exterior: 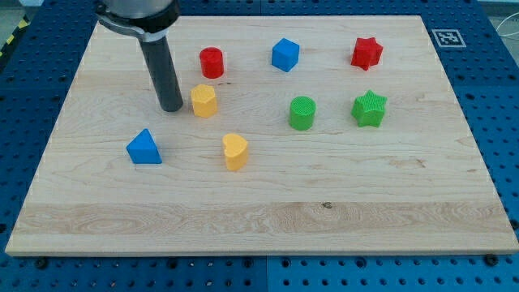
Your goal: Move blue triangle towards yellow hexagon
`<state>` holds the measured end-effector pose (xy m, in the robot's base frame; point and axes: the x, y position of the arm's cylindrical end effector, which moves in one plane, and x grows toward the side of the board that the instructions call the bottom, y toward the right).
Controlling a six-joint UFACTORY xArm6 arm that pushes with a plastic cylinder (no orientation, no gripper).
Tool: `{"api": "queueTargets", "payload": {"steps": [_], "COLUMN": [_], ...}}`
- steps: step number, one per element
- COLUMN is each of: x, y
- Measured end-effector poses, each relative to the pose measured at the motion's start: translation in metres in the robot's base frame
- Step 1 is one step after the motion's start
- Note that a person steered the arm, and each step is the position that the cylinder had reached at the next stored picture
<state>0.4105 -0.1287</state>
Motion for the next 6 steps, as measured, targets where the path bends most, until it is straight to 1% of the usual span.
{"api": "queueTargets", "payload": {"steps": [2,3,4,6], "x": [0.0,0.0,0.001,0.014], "y": [0.055,0.07,0.045,-0.077]}}
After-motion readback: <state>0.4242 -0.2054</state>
